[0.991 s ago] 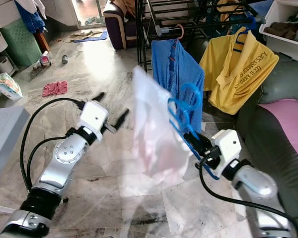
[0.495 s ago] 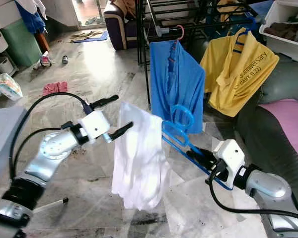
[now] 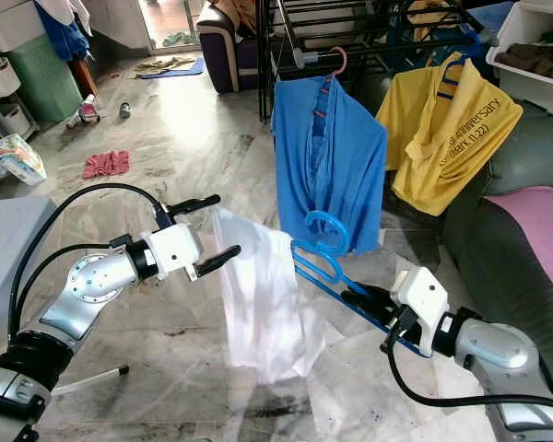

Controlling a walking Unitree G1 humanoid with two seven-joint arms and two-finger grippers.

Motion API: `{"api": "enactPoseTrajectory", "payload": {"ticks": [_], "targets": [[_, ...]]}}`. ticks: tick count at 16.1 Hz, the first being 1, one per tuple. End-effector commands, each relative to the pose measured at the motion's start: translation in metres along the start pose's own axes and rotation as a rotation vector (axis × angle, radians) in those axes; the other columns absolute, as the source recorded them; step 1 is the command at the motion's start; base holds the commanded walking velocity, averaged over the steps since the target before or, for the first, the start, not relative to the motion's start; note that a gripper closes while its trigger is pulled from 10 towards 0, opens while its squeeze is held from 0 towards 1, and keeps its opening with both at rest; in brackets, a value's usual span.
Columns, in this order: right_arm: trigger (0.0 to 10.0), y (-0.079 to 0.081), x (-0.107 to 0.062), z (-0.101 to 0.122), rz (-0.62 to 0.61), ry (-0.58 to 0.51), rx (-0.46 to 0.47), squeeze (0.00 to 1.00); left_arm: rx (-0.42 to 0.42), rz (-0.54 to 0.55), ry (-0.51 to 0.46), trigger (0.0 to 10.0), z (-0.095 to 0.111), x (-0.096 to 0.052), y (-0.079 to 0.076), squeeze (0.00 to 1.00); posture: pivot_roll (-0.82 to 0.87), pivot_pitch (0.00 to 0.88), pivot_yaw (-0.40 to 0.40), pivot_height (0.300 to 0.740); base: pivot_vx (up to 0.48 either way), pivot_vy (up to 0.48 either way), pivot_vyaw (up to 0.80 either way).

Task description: Hang hanger

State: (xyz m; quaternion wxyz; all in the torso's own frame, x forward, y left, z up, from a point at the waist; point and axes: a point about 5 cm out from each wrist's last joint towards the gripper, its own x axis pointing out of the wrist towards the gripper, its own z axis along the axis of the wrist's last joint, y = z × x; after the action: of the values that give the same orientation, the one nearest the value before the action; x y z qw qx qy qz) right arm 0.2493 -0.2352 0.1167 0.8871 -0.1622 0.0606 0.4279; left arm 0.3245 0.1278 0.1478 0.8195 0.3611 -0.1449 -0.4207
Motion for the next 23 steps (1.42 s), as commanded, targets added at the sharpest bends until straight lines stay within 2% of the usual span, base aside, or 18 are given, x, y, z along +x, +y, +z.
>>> {"api": "enactPoseTrajectory", "payload": {"ticks": [1, 11, 12, 13, 18, 23], "targets": [[10.0, -0.003, 0.003, 0.012, 0.015, -0.045, -0.051, 0.0, 0.015, -0.016, 0.009, 10.0, -0.001, -0.002, 0.0, 0.0, -0.03, 0.036, 0.046, 0.74, 0.0, 0.0, 0.0], [10.0, -0.003, 0.003, 0.012, 0.015, -0.045, -0.051, 0.0, 0.015, -0.016, 0.009, 10.0, -0.001, -0.002, 0.0, 0.0, -0.03, 0.036, 0.046, 0.74, 0.0, 0.0, 0.0], [10.0, -0.002, 0.004, 0.013, 0.04, -0.045, -0.059, 0.0, 0.031, -0.044, 0.005, 10.0, -0.003, -0.001, -0.002, 0.0, -0.04, 0.036, 0.046, 0.74, 0.0, 0.0, 0.0], [10.0, -0.001, 0.026, 0.021, 0.168, -0.054, -0.147, 0.0, 0.053, -0.19, 0.006, 10.0, -0.006, 0.013, -0.013, 0.0, -0.04, 0.026, 0.027, 0.74, 0.0, 0.0, 0.0], [10.0, 0.002, 0.033, 0.023, 0.218, -0.044, -0.189, 0.0, 0.045, -0.216, 0.016, 10.0, -0.008, 0.014, -0.023, 0.0, -0.04, 0.027, 0.024, 0.74, 0.0, 0.0, 0.0], [10.0, -0.005, 0.031, 0.018, 0.229, -0.011, -0.26, 0.0, 0.049, -0.289, 0.051, 10.0, -0.014, 0.015, -0.012, 0.0, -0.04, 0.026, 0.029, 0.74, 0.0, 0.0, 0.0]]}}
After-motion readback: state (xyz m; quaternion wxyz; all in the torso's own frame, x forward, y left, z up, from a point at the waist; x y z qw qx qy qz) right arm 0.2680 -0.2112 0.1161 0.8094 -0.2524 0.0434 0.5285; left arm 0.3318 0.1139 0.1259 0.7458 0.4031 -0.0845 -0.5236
